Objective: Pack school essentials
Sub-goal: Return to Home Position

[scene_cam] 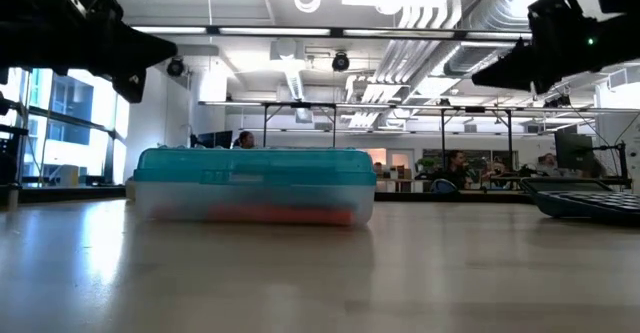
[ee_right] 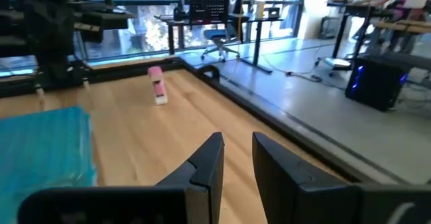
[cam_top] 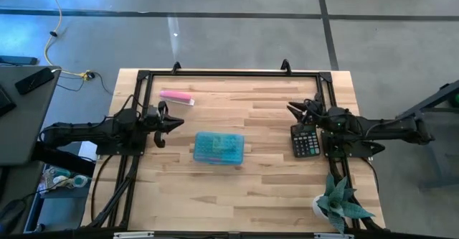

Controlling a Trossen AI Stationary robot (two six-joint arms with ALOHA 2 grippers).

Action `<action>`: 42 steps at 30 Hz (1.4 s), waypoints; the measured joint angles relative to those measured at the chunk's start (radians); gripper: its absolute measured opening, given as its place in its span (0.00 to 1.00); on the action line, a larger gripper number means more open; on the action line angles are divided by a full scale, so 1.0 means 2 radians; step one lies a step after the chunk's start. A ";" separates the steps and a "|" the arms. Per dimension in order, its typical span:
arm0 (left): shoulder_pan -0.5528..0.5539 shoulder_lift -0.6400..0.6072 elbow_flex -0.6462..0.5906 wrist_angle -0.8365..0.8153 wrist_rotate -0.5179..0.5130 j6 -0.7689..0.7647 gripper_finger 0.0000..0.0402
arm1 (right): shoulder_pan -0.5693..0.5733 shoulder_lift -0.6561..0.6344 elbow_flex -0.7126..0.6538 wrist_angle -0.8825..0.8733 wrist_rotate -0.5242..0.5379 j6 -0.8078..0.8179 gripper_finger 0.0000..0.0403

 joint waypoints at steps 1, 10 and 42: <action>0.000 -0.001 0.000 0.000 0.001 0.000 0.02 | 0.000 -0.008 -0.009 0.000 -0.005 0.002 0.18; 0.000 0.000 0.000 -0.019 0.001 0.048 0.02 | 0.000 -0.065 -0.079 -0.007 -0.011 0.028 0.18; 0.000 0.001 0.001 -0.035 -0.027 0.144 0.02 | 0.000 -0.067 -0.079 0.022 0.022 0.105 0.18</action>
